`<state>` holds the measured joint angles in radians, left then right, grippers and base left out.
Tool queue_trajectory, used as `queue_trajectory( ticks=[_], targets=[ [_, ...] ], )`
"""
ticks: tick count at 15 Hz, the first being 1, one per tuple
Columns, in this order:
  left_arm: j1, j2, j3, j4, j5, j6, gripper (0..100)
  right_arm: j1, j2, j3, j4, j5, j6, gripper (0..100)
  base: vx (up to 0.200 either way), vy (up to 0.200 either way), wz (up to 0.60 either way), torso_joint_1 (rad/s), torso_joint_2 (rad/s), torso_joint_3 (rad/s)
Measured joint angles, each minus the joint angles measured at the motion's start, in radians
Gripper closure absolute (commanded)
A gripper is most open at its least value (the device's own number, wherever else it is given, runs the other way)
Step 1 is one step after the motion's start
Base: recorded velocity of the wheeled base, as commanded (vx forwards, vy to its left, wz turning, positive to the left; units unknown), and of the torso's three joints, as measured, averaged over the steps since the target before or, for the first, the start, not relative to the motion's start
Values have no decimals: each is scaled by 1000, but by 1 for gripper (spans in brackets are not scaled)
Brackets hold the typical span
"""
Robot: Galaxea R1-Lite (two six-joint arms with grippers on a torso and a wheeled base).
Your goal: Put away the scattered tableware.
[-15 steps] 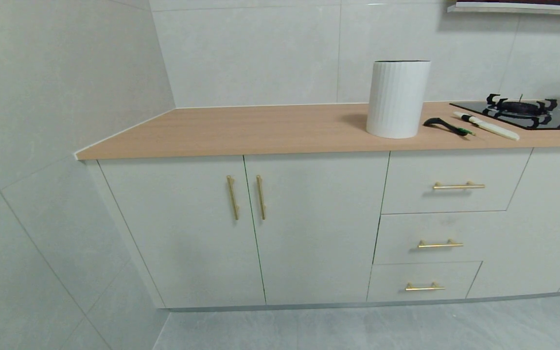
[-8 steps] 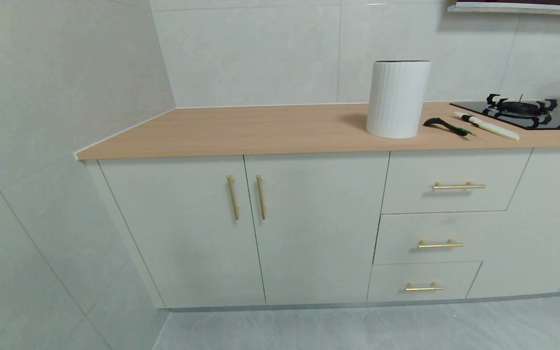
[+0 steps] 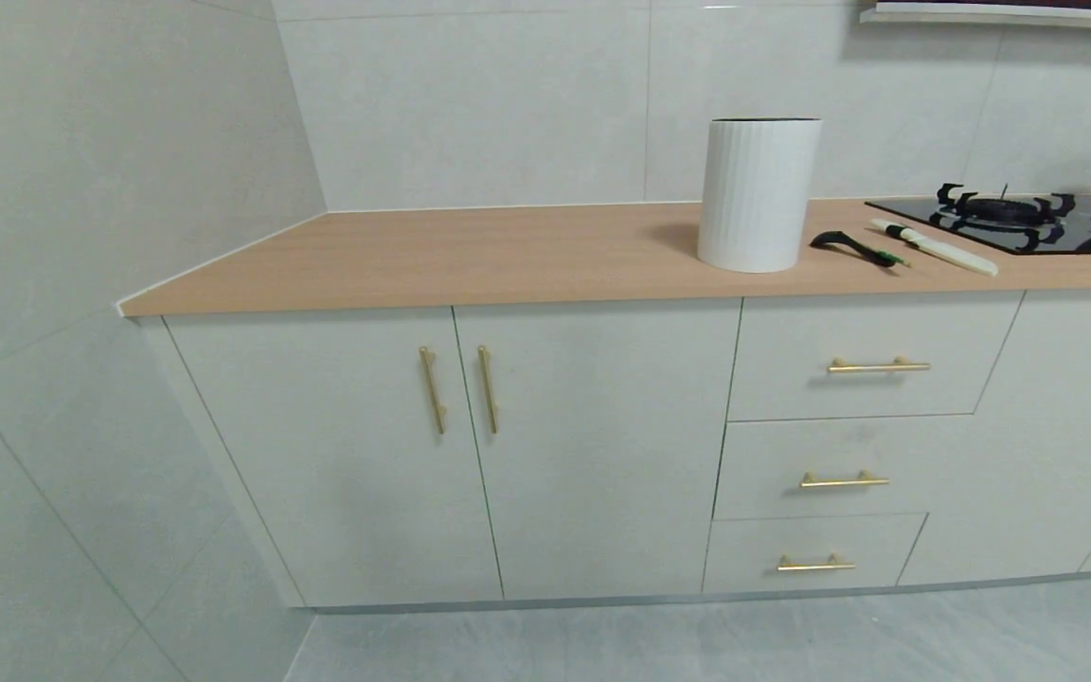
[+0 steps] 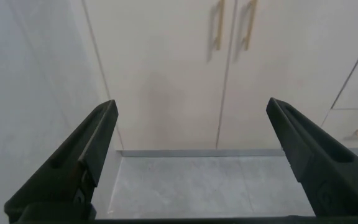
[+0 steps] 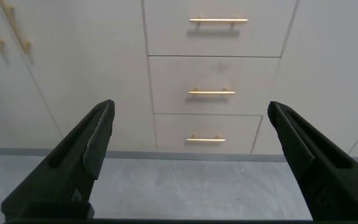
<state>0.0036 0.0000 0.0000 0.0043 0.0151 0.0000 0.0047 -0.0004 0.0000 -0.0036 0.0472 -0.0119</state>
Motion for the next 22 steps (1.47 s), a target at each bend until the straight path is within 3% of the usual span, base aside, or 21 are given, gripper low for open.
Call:
queue_trajectory(
  ticks=[9,18,22],
  targets=[
    [-1,0,0,0,0,0,0,0,0,0,0,0,0,0,0,-200,0,2,2,1],
    [-2,0,0,0,0,-1,0,-2,0,0,0,0,-2,0,0,0,0,0,0,0],
    [-2,0,0,0,0,0,0,-1,0,0,0,0,-2,0,200,0,0,4,2,5]
  ],
)
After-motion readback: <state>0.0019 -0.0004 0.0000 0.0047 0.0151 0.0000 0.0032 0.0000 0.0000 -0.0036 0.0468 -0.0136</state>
